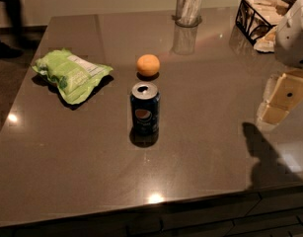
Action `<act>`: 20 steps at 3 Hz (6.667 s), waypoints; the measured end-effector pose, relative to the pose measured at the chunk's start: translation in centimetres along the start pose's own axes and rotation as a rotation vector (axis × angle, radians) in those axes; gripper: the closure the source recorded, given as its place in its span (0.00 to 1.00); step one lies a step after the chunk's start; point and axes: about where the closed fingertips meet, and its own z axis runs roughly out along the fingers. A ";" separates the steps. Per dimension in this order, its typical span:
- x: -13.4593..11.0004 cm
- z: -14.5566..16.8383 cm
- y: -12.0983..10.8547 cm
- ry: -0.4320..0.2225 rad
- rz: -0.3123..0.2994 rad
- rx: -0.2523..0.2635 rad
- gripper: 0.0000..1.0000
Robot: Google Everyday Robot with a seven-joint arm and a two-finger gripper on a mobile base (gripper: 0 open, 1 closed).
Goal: Move pepsi can near green rice chip bag
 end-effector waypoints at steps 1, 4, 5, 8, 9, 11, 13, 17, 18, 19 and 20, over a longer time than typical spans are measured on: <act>0.0 0.0 0.0 0.000 0.000 0.000 0.00; -9.8 3.0 1.6 -0.191 -0.004 -0.078 0.00; -13.4 4.3 2.2 -0.266 0.014 -0.077 0.00; -19.6 9.1 4.1 -0.396 0.034 -0.134 0.00; -20.5 10.1 4.5 -0.408 0.030 -0.139 0.00; -19.9 10.7 3.0 -0.391 0.048 -0.112 0.42; -22.1 9.1 1.8 -0.421 0.022 -0.132 0.88; -31.7 11.9 0.4 -0.473 -0.063 -0.155 1.00; -32.5 13.3 0.4 -0.462 -0.071 -0.164 1.00; -33.4 13.7 0.1 -0.465 -0.066 -0.159 0.82; -34.0 14.1 -0.2 -0.465 -0.059 -0.155 0.58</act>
Offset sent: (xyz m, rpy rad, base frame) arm 0.0079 0.0485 -0.0145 0.0787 0.0802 0.0656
